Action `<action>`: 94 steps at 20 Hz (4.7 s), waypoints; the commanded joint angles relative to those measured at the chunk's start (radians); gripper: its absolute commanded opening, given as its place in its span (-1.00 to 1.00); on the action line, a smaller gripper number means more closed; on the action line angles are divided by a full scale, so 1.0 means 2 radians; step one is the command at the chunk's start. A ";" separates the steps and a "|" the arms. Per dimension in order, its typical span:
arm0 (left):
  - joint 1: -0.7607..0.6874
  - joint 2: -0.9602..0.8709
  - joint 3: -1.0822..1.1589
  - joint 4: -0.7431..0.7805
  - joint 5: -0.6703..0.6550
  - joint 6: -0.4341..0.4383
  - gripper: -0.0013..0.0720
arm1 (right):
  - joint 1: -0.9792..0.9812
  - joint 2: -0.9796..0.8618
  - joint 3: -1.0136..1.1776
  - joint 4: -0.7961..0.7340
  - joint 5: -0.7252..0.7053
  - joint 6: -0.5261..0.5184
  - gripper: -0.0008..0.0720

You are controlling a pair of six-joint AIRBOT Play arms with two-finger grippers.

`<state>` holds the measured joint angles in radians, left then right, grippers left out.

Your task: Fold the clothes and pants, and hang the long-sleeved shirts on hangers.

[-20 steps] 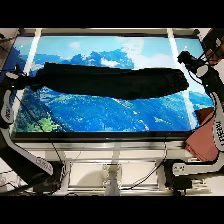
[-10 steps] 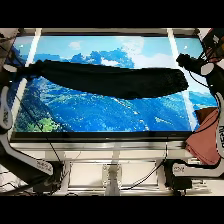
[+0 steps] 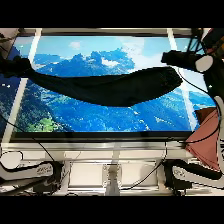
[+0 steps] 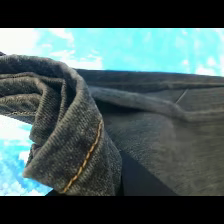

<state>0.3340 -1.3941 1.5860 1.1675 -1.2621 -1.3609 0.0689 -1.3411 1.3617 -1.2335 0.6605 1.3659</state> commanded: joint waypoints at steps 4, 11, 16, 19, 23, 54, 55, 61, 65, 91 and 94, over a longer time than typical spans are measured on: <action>-0.010 0.040 0.000 0.005 -0.003 0.016 -0.90 | 0.131 -0.087 0.002 0.111 -0.109 0.049 -0.90; -0.024 0.040 0.000 -0.094 0.010 0.046 -0.90 | 0.308 -0.253 0.157 0.149 -0.107 0.063 -0.91; -0.048 0.040 0.000 -0.129 0.022 0.049 -0.90 | 0.391 -0.348 0.250 0.163 -0.106 0.157 -0.91; -0.074 0.036 0.000 -0.130 0.064 0.049 -0.90 | 0.432 -0.377 0.289 0.170 -0.093 0.162 -0.91; -0.105 0.013 -0.001 -0.130 0.064 0.047 -0.90 | 0.431 -0.375 0.289 0.121 -0.039 0.158 -0.90; -0.035 0.039 -0.191 -0.014 0.023 0.054 0.94 | 0.124 -0.143 0.289 -0.002 0.278 0.066 -0.90; -0.010 0.038 -0.211 -0.019 0.026 0.074 0.94 | 0.124 -0.143 0.289 -0.002 0.277 0.066 -0.90; 0.032 -0.031 -0.313 -0.130 0.069 0.188 0.94 | 0.124 -0.143 0.289 -0.001 0.272 0.066 -0.89; 0.014 -0.107 -0.313 -0.182 0.079 0.215 0.94 | 0.124 -0.143 0.289 -0.001 0.272 0.066 -0.89; -0.134 0.030 -0.062 -0.301 0.073 0.026 -0.90 | 0.220 -0.380 0.289 0.249 0.107 0.095 -0.90; -0.156 0.025 -0.062 -0.297 0.121 0.026 -0.90 | 0.271 -0.389 0.289 0.257 0.054 0.095 -0.90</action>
<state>0.0601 -1.3396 1.4578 0.5999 -1.1103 -1.2953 0.5243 -2.0747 1.9392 -0.8242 0.8845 1.5482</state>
